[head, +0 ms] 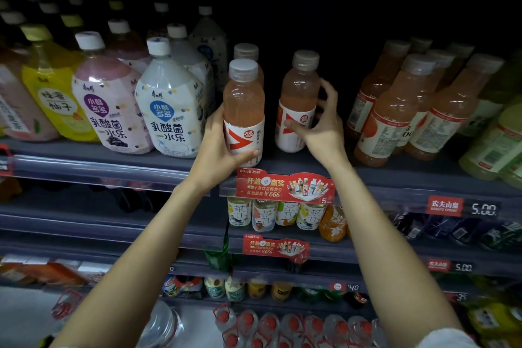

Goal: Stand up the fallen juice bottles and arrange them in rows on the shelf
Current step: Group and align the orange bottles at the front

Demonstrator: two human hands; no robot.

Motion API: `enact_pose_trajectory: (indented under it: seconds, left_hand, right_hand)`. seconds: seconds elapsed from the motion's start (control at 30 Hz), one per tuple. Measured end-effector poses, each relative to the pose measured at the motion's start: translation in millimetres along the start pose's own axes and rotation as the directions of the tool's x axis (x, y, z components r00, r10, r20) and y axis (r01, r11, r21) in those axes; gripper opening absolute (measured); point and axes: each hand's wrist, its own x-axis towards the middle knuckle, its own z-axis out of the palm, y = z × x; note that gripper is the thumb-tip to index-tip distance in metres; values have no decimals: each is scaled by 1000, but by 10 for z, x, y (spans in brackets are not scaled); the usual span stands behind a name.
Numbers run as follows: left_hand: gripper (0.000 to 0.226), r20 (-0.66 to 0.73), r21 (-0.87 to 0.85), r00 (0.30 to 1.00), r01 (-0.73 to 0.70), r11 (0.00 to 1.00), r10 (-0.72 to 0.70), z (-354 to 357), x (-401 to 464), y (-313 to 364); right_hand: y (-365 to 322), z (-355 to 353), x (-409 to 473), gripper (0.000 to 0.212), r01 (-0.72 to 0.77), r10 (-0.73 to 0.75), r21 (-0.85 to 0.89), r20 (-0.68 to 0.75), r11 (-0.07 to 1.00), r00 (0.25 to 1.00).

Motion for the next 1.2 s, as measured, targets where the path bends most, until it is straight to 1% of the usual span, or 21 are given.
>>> enact_pose_trajectory:
  seconds: [0.1,0.27,0.5,0.67,0.83,1.2]
  left_hand:
    - [101,-24,14,1000,-11,1000,11,5,2,3]
    - [103,-12,16,1000,-17,1000,17,-7,7,-11]
    - [105,-11,-7,1000,-17,1000,17,-9,-15,22]
    - [103,1,-39,1000,-9,999,9,-5,-8,28]
    - [106,-11,-20,1000,-8,1000,8,-2,-9,14]
    - [105,31,-57,999,-15,998,17,-18,16,-23]
  right_hand:
    - [-83,1,-204,98,47,-49,-66,-28,997,998]
    - [-228,17,-367,98,43,-52,-142,-61,989,997]
    - [-288,42,-458,99,44,-52,-163,-48,986,997]
    - [-292,37,-458,99,49,-59,-184,-47,982,997]
    - [-254,-3,-473,99,38,-50,-189,-58,981,997]
    - [-259,-8,-502,98,40,-52,-198,-57,979,997]
